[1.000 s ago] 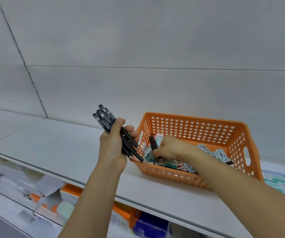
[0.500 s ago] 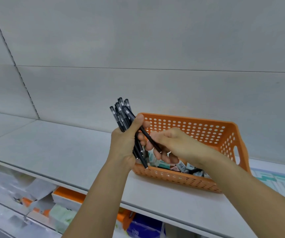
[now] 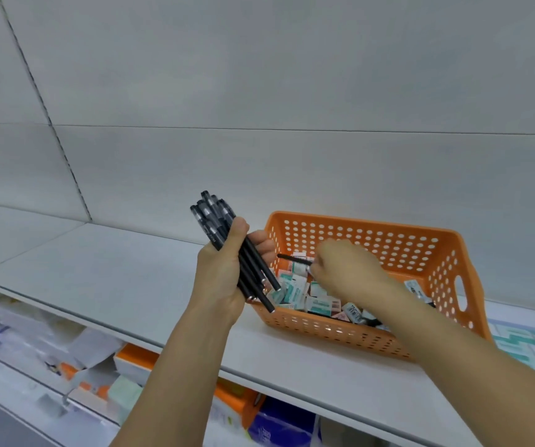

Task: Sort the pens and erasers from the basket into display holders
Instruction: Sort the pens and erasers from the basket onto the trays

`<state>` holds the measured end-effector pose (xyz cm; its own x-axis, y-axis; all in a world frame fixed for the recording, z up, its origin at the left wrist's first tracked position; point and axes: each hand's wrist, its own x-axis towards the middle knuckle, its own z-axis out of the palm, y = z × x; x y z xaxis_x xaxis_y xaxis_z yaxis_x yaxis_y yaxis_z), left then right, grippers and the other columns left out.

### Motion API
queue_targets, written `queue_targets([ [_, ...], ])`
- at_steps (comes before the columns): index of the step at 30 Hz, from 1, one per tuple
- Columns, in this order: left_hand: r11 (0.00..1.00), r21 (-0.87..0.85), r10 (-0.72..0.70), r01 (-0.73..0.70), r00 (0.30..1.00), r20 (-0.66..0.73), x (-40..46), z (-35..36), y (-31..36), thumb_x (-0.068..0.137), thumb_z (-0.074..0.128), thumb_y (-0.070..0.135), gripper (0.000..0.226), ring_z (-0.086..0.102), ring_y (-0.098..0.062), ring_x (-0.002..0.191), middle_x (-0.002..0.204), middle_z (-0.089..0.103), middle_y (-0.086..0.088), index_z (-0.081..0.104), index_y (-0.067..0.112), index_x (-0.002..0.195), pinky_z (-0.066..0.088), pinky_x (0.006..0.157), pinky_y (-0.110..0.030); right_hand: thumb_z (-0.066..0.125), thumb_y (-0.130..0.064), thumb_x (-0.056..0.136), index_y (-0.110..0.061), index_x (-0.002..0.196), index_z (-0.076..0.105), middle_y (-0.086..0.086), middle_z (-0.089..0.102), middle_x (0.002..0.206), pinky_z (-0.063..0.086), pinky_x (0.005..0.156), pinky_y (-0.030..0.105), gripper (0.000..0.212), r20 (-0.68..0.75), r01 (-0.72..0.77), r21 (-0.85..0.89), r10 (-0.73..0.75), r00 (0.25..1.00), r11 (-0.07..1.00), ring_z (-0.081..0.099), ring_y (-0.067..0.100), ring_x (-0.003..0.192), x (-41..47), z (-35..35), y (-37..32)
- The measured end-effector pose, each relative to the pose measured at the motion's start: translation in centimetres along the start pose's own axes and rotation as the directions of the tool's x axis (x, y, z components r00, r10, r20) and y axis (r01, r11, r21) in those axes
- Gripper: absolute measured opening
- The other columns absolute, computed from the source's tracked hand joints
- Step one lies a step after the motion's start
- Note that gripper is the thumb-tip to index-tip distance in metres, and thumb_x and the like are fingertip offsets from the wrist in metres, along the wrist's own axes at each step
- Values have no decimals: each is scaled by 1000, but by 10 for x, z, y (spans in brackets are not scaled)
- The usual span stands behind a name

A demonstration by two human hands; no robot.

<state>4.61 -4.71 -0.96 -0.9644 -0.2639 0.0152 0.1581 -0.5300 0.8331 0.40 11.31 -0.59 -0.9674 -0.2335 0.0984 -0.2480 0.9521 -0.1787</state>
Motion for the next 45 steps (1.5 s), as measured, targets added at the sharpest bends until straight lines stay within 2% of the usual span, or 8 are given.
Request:
queue_targets([
  [6, 930, 352, 11, -103, 967, 255, -1, 26, -10, 96, 57, 39, 29, 73, -15, 92, 97, 76, -3, 75, 17, 97, 56, 76, -29, 71, -27, 85, -19, 87, 68, -8, 67, 80, 47, 61, 19, 9, -285, 284, 545, -144, 947, 789, 62, 4, 71, -23, -59, 7],
  [13, 998, 64, -30, 4, 917, 398, -6, 49, -11, 82, 69, 35, 22, 59, -13, 61, 74, 64, -5, 76, 14, 84, 52, 57, -25, 58, -38, 94, -25, 117, 60, 0, 68, 104, 53, 80, 23, 26, -332, 244, 856, 124, 935, 455, 66, 6, 92, -43, -40, 10],
  [18, 984, -180, 56, 22, 906, 419, -21, 74, -14, 82, 72, 11, 29, 67, -17, 71, 79, 67, -4, 66, 14, 110, 59, 71, -34, 38, -59, 96, -16, 114, 69, 6, 74, 108, 52, 87, 38, 57, 98, 4, 809, 141, 985, -588, 70, 19, 101, -64, -7, -7],
  [21, 991, -130, 87, -28, 878, 471, -37, 84, -22, 69, 81, 19, 44, 71, -25, 80, 85, 73, -8, 66, 18, 110, 59, 78, -42, 50, -48, 95, -6, 102, 69, 17, 73, 101, 58, 69, 35, 47, 215, -2, 535, 134, 967, -845, 73, 27, 87, -66, -4, -12],
  [27, 999, -25, 49, -42, 823, 566, -52, 94, -28, 72, 78, 18, 21, 67, -18, 65, 71, 67, -6, 73, 17, 92, 56, 65, -29, 56, -32, 85, -19, 106, 76, 9, 72, 113, 54, 83, 35, 32, 14, 166, 678, 237, 971, -716, 69, 23, 104, -86, 2, 4],
  [33, 956, 234, -41, -175, 714, 699, -80, 113, -48, 75, 79, 22, 10, 53, -20, 43, 58, 60, -6, 70, 18, 74, 51, 52, -32, 61, -54, 86, -10, 125, 59, 15, 68, 106, 51, 54, 28, 59, -303, 348, 921, 241, 922, -172, 60, 23, 68, -135, -32, 72],
  [38, 862, 405, -147, -305, 614, 776, -119, 167, -95, 77, 61, 4, 26, 62, -14, 46, 57, 66, 1, 71, 27, 71, 52, 46, -26, 84, -43, 58, -14, 108, 67, 10, 73, 92, 54, 45, 43, 60, -268, 156, 866, 179, 947, 474, 69, 32, 69, -169, -69, 127],
  [45, 853, 478, -284, -208, 584, 760, -174, 254, -200, 75, 67, -4, 26, 71, -16, 84, 80, 74, 1, 70, 20, 83, 60, 74, -32, 69, -10, 83, -32, 80, 74, -11, 75, 94, 57, 76, 33, 23, -198, 35, 857, 266, 943, 515, 70, 5, 91, -229, -68, 245],
])
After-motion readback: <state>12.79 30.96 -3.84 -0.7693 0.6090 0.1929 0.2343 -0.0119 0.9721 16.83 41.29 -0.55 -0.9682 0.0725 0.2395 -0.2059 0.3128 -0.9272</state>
